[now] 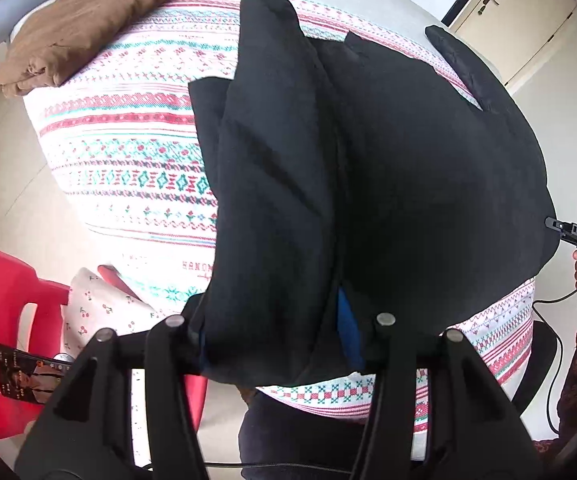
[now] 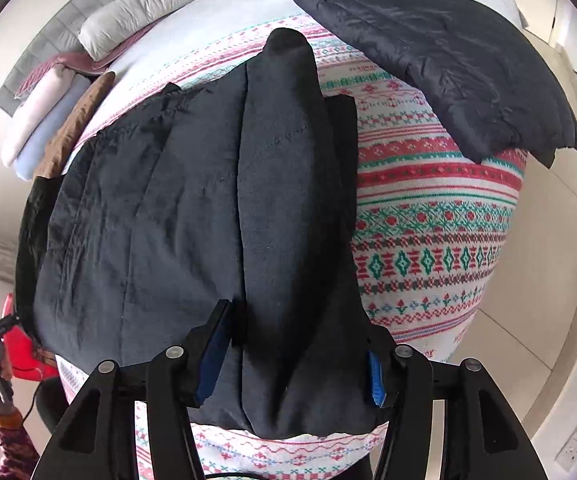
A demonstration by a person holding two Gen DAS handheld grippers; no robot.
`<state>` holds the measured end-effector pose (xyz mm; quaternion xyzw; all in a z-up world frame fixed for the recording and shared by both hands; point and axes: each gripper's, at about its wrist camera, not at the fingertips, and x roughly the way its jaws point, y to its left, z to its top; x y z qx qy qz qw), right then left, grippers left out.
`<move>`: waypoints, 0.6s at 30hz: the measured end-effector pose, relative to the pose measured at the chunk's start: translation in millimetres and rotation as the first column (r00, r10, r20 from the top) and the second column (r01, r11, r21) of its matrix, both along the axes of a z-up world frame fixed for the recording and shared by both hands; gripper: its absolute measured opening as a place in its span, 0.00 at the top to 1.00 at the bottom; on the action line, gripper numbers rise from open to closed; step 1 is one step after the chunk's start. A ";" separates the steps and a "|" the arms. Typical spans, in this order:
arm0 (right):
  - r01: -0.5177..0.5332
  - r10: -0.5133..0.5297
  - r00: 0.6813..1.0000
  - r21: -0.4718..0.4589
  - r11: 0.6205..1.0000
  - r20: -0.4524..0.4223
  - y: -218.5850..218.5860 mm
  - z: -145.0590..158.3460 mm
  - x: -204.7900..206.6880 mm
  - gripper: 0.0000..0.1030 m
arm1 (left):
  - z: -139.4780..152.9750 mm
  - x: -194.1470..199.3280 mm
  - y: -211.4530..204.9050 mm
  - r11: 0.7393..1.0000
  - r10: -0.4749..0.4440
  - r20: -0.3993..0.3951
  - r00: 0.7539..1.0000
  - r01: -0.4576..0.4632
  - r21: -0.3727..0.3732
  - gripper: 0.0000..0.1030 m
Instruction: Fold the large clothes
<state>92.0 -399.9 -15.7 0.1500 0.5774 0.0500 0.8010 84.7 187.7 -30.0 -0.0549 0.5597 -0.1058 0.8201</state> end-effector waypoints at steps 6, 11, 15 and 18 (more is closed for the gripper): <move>0.029 -0.024 0.993 -0.040 0.999 0.115 -16.1 35.0 18.0 0.34 | 51.9 26.6 -3.5 0.993 0.020 0.203 0.979 -0.042 0.107 0.28; 0.025 -0.005 0.982 -0.106 0.994 0.188 6.6 42.1 59.1 0.34 | 31.0 82.2 -31.4 0.970 -0.001 0.185 0.983 -0.043 0.238 0.28; 0.053 -0.026 0.979 -0.129 0.990 0.201 13.1 28.2 96.9 0.34 | 8.3 120.8 -39.9 0.977 0.020 0.131 0.991 -0.047 0.207 0.29; 0.060 -0.033 0.979 -0.132 0.989 0.200 14.5 18.6 121.3 0.34 | -12.7 147.8 -41.4 0.968 0.045 0.094 0.995 -0.067 0.241 0.33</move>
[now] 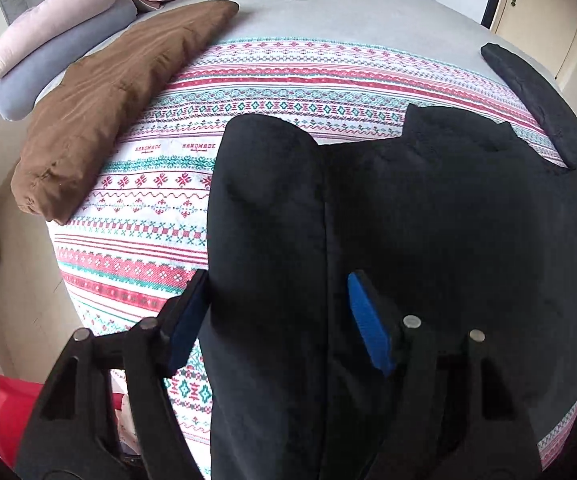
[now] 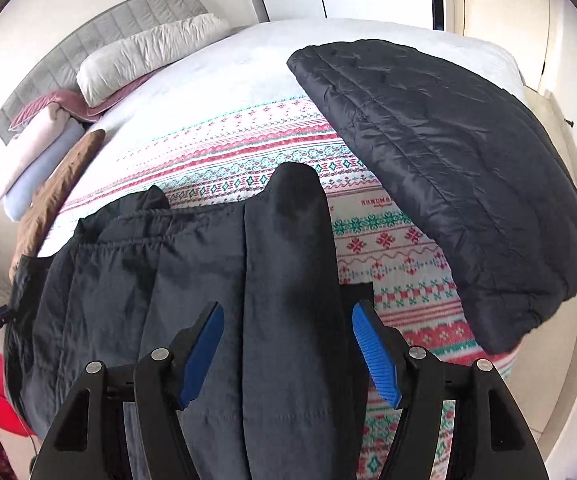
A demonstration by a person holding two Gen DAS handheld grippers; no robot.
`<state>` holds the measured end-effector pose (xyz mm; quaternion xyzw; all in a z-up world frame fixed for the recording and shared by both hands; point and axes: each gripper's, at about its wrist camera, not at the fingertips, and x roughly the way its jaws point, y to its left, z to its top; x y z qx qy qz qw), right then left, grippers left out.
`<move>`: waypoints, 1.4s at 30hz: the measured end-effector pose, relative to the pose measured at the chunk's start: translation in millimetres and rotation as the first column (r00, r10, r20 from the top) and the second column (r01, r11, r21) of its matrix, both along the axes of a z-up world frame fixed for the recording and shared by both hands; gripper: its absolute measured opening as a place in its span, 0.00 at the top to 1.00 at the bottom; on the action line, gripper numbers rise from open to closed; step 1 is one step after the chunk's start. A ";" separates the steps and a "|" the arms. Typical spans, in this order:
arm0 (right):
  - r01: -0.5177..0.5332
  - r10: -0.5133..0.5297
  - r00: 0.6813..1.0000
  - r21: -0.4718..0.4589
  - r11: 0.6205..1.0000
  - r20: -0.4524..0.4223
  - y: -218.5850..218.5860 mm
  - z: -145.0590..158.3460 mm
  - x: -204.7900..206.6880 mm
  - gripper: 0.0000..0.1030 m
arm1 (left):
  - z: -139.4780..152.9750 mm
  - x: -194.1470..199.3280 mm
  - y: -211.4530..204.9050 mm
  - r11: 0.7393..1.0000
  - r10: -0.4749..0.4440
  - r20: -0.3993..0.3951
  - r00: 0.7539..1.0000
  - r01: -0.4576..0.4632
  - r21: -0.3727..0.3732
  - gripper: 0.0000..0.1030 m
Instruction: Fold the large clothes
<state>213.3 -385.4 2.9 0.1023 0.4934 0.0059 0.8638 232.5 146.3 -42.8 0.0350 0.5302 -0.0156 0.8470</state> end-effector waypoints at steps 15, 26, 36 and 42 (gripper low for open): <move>0.145 -0.157 0.962 0.070 0.987 0.225 -17.8 7.9 27.9 0.95 | 35.4 30.3 45.1 0.909 0.192 0.302 0.934 -0.053 -0.413 0.92; 0.233 -0.229 0.971 -0.058 0.971 0.064 -18.9 -47.0 82.9 0.90 | -50.1 78.1 46.2 0.928 0.292 0.146 0.945 -0.244 -0.281 0.82; 0.047 -0.019 0.983 -0.149 0.988 0.181 79.7 12.4 59.8 0.33 | 27.0 48.8 -31.1 0.971 0.109 0.278 0.954 -0.042 -0.235 0.21; -0.190 0.201 0.968 -0.081 0.978 0.150 193.3 -5.8 78.8 0.31 | -16.8 71.8 -99.0 0.963 -0.021 0.162 0.987 0.063 -0.261 0.21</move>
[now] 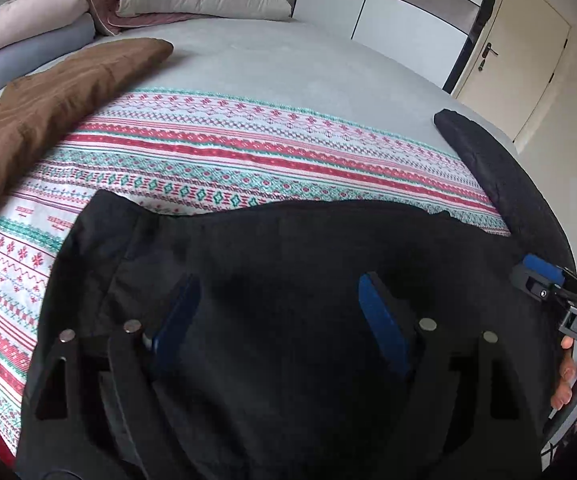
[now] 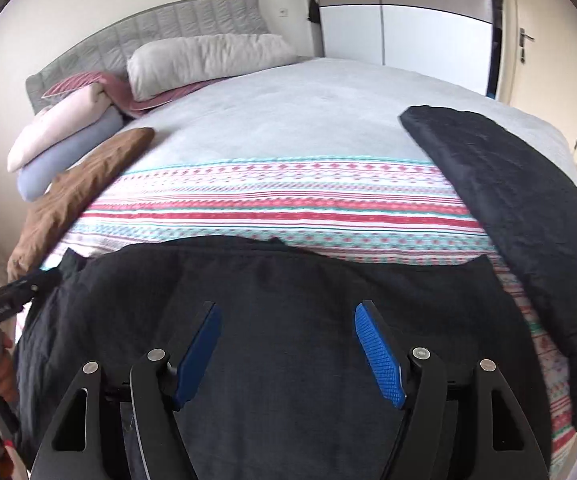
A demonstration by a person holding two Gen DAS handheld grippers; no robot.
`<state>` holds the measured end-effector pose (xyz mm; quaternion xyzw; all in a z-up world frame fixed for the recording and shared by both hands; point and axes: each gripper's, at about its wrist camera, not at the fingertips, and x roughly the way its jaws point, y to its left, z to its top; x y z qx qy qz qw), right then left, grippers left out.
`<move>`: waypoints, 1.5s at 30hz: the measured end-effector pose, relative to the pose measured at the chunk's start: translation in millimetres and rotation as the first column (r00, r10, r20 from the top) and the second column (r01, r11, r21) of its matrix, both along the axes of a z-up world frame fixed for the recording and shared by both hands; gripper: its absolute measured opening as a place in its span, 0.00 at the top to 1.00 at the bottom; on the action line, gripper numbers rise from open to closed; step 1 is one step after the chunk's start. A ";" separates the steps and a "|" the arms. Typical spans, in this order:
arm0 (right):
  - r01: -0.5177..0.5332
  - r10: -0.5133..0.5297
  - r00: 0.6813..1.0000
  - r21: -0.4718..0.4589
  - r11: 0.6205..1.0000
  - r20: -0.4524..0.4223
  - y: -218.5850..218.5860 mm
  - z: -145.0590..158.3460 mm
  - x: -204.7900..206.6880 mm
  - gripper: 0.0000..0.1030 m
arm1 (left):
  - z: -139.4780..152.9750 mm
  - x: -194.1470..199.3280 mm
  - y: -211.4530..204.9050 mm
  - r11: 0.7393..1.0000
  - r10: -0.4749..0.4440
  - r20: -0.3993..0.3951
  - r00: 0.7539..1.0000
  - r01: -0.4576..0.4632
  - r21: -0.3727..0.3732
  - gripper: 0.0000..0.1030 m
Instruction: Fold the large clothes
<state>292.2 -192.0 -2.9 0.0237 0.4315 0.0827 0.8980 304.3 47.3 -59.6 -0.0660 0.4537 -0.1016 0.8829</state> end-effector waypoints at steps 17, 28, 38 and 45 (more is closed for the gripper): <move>0.453 -0.456 0.888 -0.056 0.890 -0.057 -213.3 -5.3 -30.4 0.32 | 22.3 -33.1 150.9 0.946 0.293 0.018 0.956 -0.293 0.141 0.21; 0.058 -0.060 0.989 -0.018 0.998 -0.133 -60.7 -27.3 -125.7 0.25 | -13.2 -115.7 28.2 0.992 0.048 -0.092 0.995 -0.037 0.121 0.08; 0.266 -0.268 0.962 -0.030 0.963 -0.056 -129.8 -6.4 -190.9 0.25 | -5.5 -179.1 85.3 0.934 0.272 -0.037 0.962 -0.254 0.251 0.08; 0.274 -0.273 0.962 0.031 0.961 -0.027 -107.9 19.4 -227.2 0.25 | 33.1 -221.9 54.5 0.966 0.231 -0.018 0.973 -0.227 0.126 0.08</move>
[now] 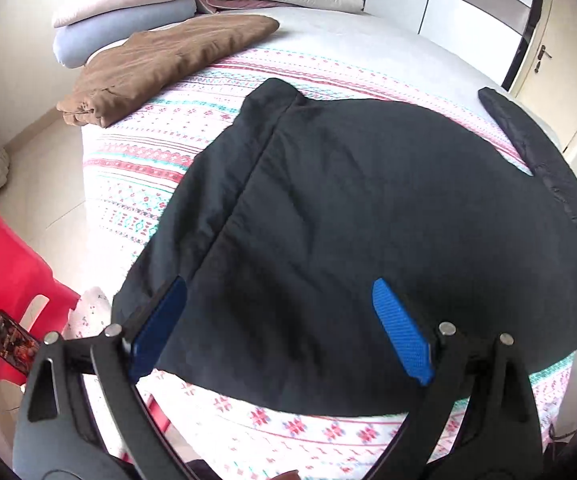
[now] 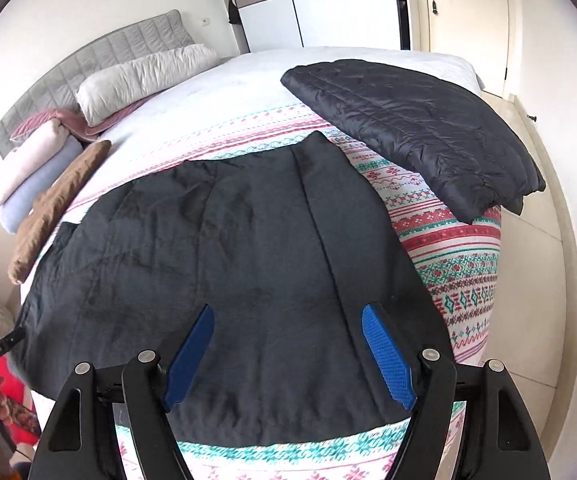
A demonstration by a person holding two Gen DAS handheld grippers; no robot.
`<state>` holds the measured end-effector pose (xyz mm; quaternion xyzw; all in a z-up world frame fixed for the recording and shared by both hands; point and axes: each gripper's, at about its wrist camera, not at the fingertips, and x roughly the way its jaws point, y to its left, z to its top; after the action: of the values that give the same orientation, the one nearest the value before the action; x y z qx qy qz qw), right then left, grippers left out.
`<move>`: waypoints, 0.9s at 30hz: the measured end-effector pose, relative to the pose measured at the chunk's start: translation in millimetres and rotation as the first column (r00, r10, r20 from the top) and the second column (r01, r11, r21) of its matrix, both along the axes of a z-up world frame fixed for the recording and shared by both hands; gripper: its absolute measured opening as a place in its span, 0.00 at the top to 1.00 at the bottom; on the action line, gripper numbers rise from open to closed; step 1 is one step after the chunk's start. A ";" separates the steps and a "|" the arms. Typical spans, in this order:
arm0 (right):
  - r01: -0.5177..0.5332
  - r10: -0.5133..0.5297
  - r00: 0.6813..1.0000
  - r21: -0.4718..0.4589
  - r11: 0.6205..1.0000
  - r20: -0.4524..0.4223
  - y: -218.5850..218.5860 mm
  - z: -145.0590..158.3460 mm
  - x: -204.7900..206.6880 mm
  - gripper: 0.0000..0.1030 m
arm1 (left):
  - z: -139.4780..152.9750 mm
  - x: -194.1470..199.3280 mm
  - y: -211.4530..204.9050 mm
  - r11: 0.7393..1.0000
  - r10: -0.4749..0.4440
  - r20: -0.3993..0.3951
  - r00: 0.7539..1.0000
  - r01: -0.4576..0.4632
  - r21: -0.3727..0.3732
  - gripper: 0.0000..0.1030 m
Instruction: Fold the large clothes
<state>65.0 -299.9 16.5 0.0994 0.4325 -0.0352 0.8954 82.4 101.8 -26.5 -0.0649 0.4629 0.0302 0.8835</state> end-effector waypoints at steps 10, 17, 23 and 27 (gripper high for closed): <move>-0.074 0.074 0.997 -0.067 0.995 -0.002 88.2 4.6 -61.0 0.15 | 4.3 -64.3 -84.1 0.993 -0.116 -0.010 0.993 0.116 -0.013 0.07; -0.131 0.123 0.990 -0.125 0.984 -0.068 122.4 -21.7 -75.2 0.14 | -20.8 -89.1 -108.2 0.989 -0.151 -0.072 0.986 0.151 -0.006 0.07; -0.116 0.106 0.992 -0.179 0.977 -0.063 126.1 -29.8 -74.8 0.14 | -19.7 -92.8 -102.5 0.994 -0.106 -0.047 0.993 0.107 0.021 0.07; -0.106 0.098 0.994 -0.169 0.980 -0.056 124.6 -30.9 -72.8 0.14 | -15.7 -94.0 -99.8 0.995 -0.089 -0.014 0.996 0.089 0.047 0.07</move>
<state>-7.8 -175.3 -14.4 -0.0011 0.4534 -0.0287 0.8909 -11.6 2.1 -42.2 -0.0231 0.4698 0.0022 0.8824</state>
